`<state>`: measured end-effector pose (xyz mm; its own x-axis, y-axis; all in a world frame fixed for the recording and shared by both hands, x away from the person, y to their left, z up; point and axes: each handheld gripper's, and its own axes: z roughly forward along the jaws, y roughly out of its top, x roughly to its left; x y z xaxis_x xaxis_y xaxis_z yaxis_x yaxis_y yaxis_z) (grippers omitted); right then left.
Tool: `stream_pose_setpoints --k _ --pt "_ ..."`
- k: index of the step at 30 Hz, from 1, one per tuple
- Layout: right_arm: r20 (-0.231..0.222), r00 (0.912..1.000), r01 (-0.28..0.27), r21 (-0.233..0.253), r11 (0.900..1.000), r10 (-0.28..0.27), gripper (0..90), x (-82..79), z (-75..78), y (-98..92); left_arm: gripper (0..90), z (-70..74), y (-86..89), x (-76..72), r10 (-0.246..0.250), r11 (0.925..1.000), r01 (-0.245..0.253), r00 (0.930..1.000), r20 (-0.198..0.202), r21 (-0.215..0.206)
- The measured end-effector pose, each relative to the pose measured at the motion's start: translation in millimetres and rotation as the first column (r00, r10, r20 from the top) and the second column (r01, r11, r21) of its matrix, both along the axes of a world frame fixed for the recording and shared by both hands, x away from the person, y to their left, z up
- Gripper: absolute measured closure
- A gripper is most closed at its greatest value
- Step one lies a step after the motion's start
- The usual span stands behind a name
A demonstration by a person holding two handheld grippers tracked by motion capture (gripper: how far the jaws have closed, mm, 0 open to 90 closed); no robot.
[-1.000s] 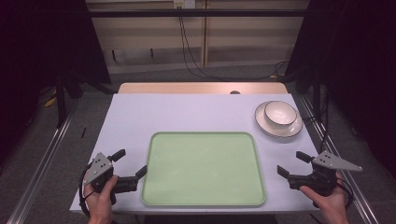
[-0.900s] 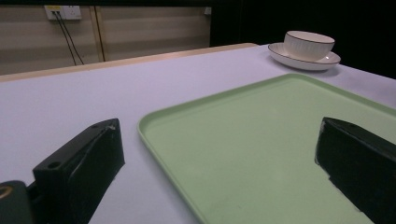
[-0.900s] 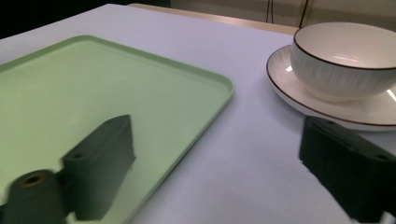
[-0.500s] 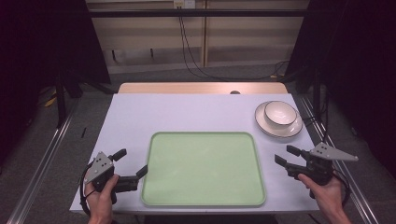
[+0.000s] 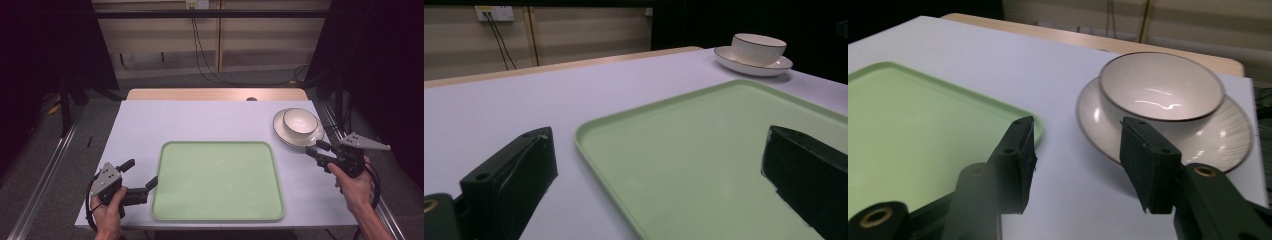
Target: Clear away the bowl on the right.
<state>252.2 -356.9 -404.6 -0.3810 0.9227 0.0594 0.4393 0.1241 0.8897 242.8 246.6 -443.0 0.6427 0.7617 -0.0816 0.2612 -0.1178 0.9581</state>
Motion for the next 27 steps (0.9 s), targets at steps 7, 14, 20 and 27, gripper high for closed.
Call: stream_pose_setpoints --k 7,14,20,27 --pt "-0.071 0.9973 0.018 0.003 1.0 -0.018 40.8 24.6 5.4 -17.8 1.4 0.2 0.0 0.0 -0.002 1.0 0.002 1.0 0.002 0.003" --pt "-0.083 0.9948 0.06 0.0 0.998 -0.06 23.5 48.0 6.5 -24.3 1.5 -0.1 -0.7 0.7 0.001 0.9999 -0.001 1.0 0.003 0.014" --pt "-0.132 0.9892 0.059 -0.034 0.998 -0.063 19.0 66.2 8.0 -25.1 1.4 -0.2 0.0 0.3 -0.003 1.0 0.003 1.0 0.003 0.005" --pt "-0.177 0.9788 0.09 -0.077 0.993 -0.102 26.7 88.5 0.9 -30.5 1.4 1.0 -3.2 -1.5 -0.019 0.9998 0.019 0.9997 0.016 0.007"
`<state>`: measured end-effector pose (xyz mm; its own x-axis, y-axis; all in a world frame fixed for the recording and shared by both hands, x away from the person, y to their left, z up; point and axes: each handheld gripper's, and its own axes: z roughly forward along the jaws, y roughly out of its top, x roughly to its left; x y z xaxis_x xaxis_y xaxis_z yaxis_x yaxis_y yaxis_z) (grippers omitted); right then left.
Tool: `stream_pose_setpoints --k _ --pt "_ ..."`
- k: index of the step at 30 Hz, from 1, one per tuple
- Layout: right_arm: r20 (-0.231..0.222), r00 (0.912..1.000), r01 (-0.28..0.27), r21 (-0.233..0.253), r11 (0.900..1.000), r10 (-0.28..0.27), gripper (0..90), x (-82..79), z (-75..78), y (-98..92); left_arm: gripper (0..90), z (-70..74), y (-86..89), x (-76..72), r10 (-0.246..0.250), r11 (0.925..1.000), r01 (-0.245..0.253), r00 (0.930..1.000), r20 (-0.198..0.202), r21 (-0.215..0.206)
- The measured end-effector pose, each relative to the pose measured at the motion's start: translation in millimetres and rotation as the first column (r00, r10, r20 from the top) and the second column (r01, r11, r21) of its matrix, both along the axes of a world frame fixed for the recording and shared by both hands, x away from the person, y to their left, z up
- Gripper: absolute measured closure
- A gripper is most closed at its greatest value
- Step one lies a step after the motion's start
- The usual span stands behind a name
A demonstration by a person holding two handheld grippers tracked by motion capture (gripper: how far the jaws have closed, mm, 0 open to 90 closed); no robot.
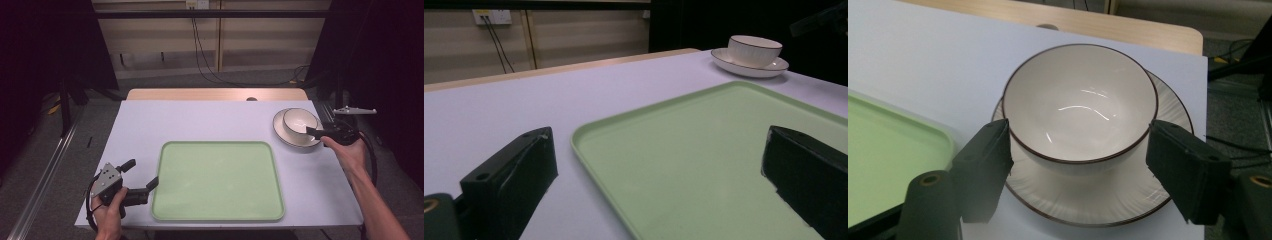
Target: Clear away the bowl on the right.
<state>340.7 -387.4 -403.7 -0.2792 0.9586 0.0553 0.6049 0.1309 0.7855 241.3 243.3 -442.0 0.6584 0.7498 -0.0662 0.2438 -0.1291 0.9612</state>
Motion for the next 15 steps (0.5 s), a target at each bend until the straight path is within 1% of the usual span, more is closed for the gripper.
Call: stream_pose_setpoints --k 2,3,4,5,7,8,9,10,11,12,13,14,15 --pt "0.004 0.9998 0.018 -0.015 1.0 -0.018 30.6 5.4 0.5 -2.1 1.4 -0.3 -0.3 0.8 -0.005 1.0 0.005 1.0 -0.002 0.001" --pt "0.004 0.9998 0.018 -0.015 1.0 -0.018 30.6 5.4 0.5 -2.1 1.4 -0.3 -0.3 0.8 -0.005 1.0 0.005 1.0 -0.002 0.001" --pt "0.005 0.9998 0.02 -0.012 1.0 -0.02 31.1 8.9 0.7 -3.9 1.4 -0.6 -0.2 1.1 -0.005 1.0 0.005 1.0 -0.003 -0.005" --pt "-0.007 0.9995 0.029 -0.014 0.999 -0.03 30.5 16.8 -0.2 -6.6 1.4 -0.7 0.4 1.0 -0.002 1.0 0.002 1.0 -0.002 -0.008" --pt "-0.013 0.9995 0.029 -0.014 0.999 -0.029 30.4 19.3 -0.8 -7.1 1.4 -0.6 1.0 1.2 0.0 1.0 0.0 1.0 -0.002 -0.002" --pt "-0.015 0.9994 0.031 -0.022 0.999 -0.031 30.4 23.2 -1.7 -7.8 1.4 -0.6 1.0 1.2 0.001 1.0 -0.001 1.0 -0.002 -0.004" --pt "-0.023 0.9987 0.045 -0.021 0.999 -0.045 30.4 27.7 -4.3 -8.1 1.4 -0.6 1.1 1.3 0.001 1.0 -0.001 1.0 -0.002 -0.002" --pt "-0.023 0.9987 0.045 -0.021 0.999 -0.045 30.4 27.7 -4.3 -8.1 1.4 -0.6 1.1 1.3 0.001 1.0 -0.001 1.0 -0.002 -0.002" --pt "-0.041 0.998 0.047 -0.034 0.998 -0.049 30.3 31.1 -8.6 -6.2 1.4 -0.6 1.0 1.2 -0.001 1.0 0.001 1.0 -0.001 0.0" --pt "-0.041 0.998 0.047 -0.034 0.998 -0.049 30.3 31.1 -8.6 -6.2 1.4 -0.6 1.0 1.2 -0.001 1.0 0.001 1.0 -0.001 0.0" --pt "-0.055 0.9974 0.045 -0.036 0.998 -0.047 32.7 34.0 -10.5 -6.1 1.4 -0.7 0.7 0.8 0.005 1.0 -0.005 1.0 -0.004 0.006" --pt "-0.06 0.9967 0.053 -0.041 0.998 -0.055 32.9 34.9 -10.5 -5.9 1.4 -0.8 -0.2 1.1 -0.001 1.0 0.001 1.0 -0.006 0.001" --pt "-0.063 0.9962 0.058 -0.042 0.997 -0.06 34.5 37.9 -11.3 -6.9 1.4 -0.8 -0.2 1.5 -0.005 1.0 0.005 1.0 -0.004 0.006"
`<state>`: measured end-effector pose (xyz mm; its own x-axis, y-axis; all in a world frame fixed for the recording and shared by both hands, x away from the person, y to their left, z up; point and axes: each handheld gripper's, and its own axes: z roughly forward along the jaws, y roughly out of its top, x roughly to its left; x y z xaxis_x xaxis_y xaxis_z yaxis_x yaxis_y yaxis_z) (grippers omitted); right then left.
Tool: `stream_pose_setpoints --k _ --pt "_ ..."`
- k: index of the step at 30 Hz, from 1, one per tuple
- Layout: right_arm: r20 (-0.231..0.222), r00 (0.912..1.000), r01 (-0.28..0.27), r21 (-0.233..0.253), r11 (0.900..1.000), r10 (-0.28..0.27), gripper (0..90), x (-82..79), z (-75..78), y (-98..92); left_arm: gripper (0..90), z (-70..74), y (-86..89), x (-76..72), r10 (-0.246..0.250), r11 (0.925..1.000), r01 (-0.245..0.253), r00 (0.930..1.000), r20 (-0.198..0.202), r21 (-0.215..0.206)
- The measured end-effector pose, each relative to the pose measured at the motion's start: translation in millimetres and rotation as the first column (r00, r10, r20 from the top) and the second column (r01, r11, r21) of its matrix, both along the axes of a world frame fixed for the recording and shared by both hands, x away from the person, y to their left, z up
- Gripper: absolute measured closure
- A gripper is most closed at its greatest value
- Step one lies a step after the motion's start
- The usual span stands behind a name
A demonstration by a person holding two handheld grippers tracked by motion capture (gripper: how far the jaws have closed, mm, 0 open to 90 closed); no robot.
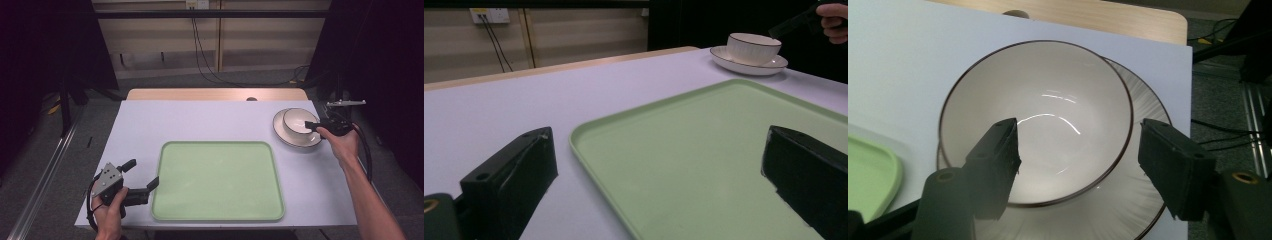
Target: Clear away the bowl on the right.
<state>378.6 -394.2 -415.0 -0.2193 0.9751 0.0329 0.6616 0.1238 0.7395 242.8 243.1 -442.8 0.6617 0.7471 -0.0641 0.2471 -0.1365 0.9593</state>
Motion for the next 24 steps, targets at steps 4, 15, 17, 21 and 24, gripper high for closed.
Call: stream_pose_setpoints --k 4,15,17,21,24 --pt "-0.04 0.9985 0.036 -0.011 0.999 -0.037 37.0 8.2 -4.4 -3.8 1.4 0.0 -0.9 -0.2 -0.002 1.0 0.002 1.0 -0.001 0.001" --pt "-0.127 0.9888 0.079 -0.002 0.997 -0.079 50.1 21.8 -22.3 -5.9 1.4 -0.3 -0.9 0.1 0.001 1.0 -0.001 1.0 -0.002 0.006" --pt "-0.137 0.9875 0.079 -0.002 0.997 -0.078 52.4 23.5 -25.9 -5.6 1.4 -0.7 -0.6 0.3 0.003 1.0 -0.003 1.0 -0.004 0.006" --pt "-0.148 0.9861 0.075 -0.005 0.997 -0.075 62.2 28.6 -31.0 -6.3 1.4 -1.0 0.1 1.0 -0.003 1.0 0.003 1.0 -0.005 0.008" --pt "-0.158 0.9847 0.076 0.002 0.997 -0.075 65.3 30.0 -31.3 -5.8 1.4 -1.1 0.0 0.8 0.001 1.0 -0.001 1.0 -0.008 0.004"
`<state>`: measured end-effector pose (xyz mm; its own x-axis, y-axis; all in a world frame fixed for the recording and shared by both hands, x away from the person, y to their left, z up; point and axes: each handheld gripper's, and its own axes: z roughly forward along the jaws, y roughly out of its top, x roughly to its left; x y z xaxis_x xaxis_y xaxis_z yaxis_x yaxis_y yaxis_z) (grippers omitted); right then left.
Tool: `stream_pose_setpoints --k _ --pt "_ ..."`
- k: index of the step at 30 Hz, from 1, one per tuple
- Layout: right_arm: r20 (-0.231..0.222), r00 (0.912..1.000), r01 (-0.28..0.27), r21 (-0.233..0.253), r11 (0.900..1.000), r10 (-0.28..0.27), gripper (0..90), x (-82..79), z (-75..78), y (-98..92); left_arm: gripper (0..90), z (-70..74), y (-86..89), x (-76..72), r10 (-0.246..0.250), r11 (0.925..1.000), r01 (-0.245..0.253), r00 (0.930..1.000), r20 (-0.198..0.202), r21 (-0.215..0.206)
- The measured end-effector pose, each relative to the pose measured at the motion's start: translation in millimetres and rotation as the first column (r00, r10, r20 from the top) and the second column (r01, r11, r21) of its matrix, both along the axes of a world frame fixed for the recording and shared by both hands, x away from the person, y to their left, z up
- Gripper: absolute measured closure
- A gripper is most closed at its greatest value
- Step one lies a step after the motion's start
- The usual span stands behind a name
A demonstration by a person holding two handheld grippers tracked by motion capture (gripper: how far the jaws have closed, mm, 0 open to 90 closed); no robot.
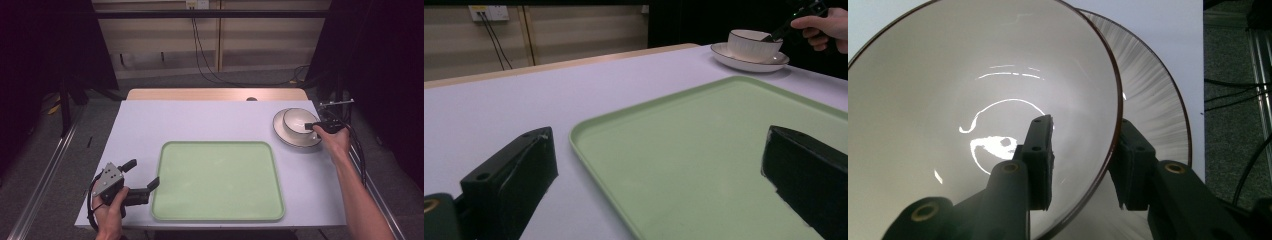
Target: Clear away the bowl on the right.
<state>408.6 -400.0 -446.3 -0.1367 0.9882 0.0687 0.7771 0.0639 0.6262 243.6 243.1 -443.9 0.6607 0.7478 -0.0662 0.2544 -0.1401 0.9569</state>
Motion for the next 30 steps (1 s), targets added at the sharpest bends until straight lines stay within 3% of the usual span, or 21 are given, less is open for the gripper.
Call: stream_pose_setpoints --k 3,6,12,13,30 --pt "-0.003 1.0 0.007 -0.01 1.0 -0.007 67.2 1.4 -0.5 1.2 1.5 -0.1 0.0 0.1 -0.002 1.0 0.002 1.0 -0.002 0.003" --pt "-0.009 0.9996 0.026 0.006 1.0 -0.026 78.4 4.1 -1.2 1.5 1.4 0.6 0.3 -0.7 0.004 1.0 -0.004 1.0 0.003 -0.003" --pt "0.003 1.0 0.007 0.024 1.0 -0.007 81.0 7.0 -1.6 2.3 1.4 0.8 0.1 -0.9 -0.003 1.0 0.003 1.0 0.006 0.001" --pt "0.005 0.9998 0.019 0.046 0.999 -0.019 82.5 6.3 -1.3 0.7 1.5 0.8 0.4 -1.0 0.002 1.0 -0.002 1.0 0.006 -0.005" --pt "0.015 0.9986 0.048 0.109 0.993 -0.05 83.0 4.5 -0.1 -3.1 1.4 0.7 1.3 -1.4 -0.002 1.0 0.002 1.0 0.004 -0.002"
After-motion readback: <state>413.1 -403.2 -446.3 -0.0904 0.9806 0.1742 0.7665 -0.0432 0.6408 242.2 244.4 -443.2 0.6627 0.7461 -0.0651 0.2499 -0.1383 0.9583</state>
